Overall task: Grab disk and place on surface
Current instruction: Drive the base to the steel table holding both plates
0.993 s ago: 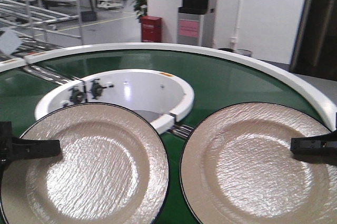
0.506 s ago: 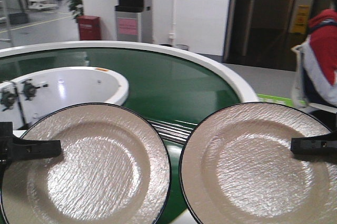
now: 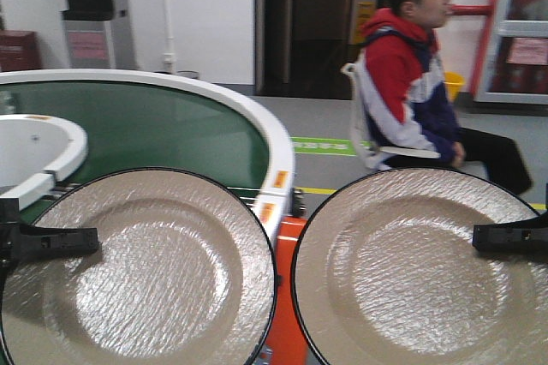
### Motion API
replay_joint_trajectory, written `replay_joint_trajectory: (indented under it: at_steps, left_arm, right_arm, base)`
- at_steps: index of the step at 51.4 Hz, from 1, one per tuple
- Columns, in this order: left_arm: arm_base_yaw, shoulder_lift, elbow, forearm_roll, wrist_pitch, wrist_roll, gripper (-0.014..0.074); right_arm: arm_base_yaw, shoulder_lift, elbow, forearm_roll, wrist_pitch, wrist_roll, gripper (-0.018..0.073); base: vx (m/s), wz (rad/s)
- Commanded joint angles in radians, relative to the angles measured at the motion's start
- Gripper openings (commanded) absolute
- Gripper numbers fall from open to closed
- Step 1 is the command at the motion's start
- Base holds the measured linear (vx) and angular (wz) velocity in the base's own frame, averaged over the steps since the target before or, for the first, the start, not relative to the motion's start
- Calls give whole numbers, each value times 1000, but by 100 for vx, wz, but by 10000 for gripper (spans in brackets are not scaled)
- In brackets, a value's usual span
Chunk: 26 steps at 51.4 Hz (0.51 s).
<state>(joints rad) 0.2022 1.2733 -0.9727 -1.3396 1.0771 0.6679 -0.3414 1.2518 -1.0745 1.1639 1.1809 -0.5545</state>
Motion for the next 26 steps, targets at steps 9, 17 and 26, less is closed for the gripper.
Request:
replay_joint_trajectory:
  at_steps: [9,17,26]
  left_arm:
    - [-2,-34,-33,-134,25,-17,-9]
    - [-2,-34,-33,-134,25,-17,-9]
    - [-2,-34,-33,-134,25,-17,-9]
  right_arm:
    - [-4,-26,-32,133,-4,6,-9]
    - [-4,-26,-32,133,-4,6,-9]
    - [-4,-26,-32,133,-4,6,-9]
  base:
    - [-11,-50]
    - [-9,-54]
    - [-5,-58]
